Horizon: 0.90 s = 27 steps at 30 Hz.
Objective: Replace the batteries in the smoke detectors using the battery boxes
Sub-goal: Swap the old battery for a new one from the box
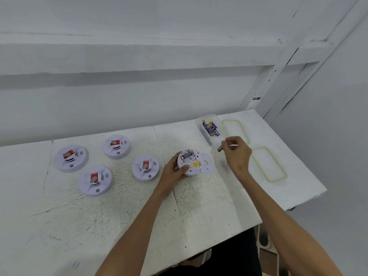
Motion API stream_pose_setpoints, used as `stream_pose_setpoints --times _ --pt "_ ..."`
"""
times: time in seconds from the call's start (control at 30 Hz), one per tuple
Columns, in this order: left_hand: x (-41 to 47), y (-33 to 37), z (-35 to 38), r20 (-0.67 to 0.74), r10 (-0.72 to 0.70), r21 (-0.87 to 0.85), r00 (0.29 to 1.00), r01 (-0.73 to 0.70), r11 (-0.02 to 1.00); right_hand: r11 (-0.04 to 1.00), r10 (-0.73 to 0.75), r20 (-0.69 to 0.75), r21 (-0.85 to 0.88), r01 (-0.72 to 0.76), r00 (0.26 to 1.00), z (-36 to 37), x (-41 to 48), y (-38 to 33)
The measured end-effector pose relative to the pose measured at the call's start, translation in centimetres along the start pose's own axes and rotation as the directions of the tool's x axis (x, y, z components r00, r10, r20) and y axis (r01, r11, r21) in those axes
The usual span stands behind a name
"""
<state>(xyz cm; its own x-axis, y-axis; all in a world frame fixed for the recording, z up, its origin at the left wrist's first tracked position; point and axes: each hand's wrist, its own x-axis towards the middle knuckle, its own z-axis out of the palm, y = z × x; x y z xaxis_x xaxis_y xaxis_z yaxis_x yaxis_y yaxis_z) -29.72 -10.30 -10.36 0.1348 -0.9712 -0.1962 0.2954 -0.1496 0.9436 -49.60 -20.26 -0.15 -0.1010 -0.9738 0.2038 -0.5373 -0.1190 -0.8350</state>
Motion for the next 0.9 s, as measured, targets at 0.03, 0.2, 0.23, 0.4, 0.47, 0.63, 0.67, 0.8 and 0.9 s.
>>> stream_pose_setpoints --times 0.03,0.2,0.23,0.4,0.47,0.63,0.67,0.8,0.9 --pt "0.0 0.0 0.0 0.002 0.002 0.002 1.000 -0.002 1.000 0.998 0.036 -0.018 -0.041 -0.036 0.999 -0.8 0.4 0.8" --pt "-0.1 0.3 0.0 0.010 0.010 -0.010 1.000 -0.010 1.000 0.909 0.260 0.074 -0.357 -0.218 0.963 -3.0 1.1 5.9" --pt "-0.1 0.5 0.1 0.013 0.011 -0.012 1.000 -0.011 1.000 0.891 0.290 0.086 -0.388 -0.236 0.953 -3.2 0.9 6.5" --pt "-0.3 0.6 0.2 0.017 0.014 -0.011 1.000 -0.013 1.000 0.846 0.321 0.104 -0.478 -0.236 0.941 -3.0 -0.1 7.4" --pt "-0.2 0.5 0.1 0.015 0.014 -0.009 1.000 -0.014 1.000 0.837 0.321 0.120 -0.499 -0.222 0.939 -2.7 0.0 7.3" --pt "-0.2 0.6 0.1 0.022 0.015 -0.009 1.000 -0.015 1.000 0.822 0.387 0.153 -0.504 -0.265 0.909 -2.9 0.4 7.1" --pt "-0.2 0.6 0.1 0.022 0.018 -0.009 1.000 -0.018 1.000 0.816 0.389 0.157 -0.517 -0.260 0.908 -2.9 0.5 7.1" --pt "-0.1 0.4 0.0 0.013 0.009 -0.014 1.000 -0.009 1.000 0.808 0.344 0.142 -0.548 -0.216 0.928 -2.7 0.6 6.5" --pt "-0.1 0.3 0.0 0.015 0.010 -0.016 1.000 -0.009 1.000 0.850 0.215 0.120 -0.511 -0.125 0.969 -2.2 0.3 4.8"
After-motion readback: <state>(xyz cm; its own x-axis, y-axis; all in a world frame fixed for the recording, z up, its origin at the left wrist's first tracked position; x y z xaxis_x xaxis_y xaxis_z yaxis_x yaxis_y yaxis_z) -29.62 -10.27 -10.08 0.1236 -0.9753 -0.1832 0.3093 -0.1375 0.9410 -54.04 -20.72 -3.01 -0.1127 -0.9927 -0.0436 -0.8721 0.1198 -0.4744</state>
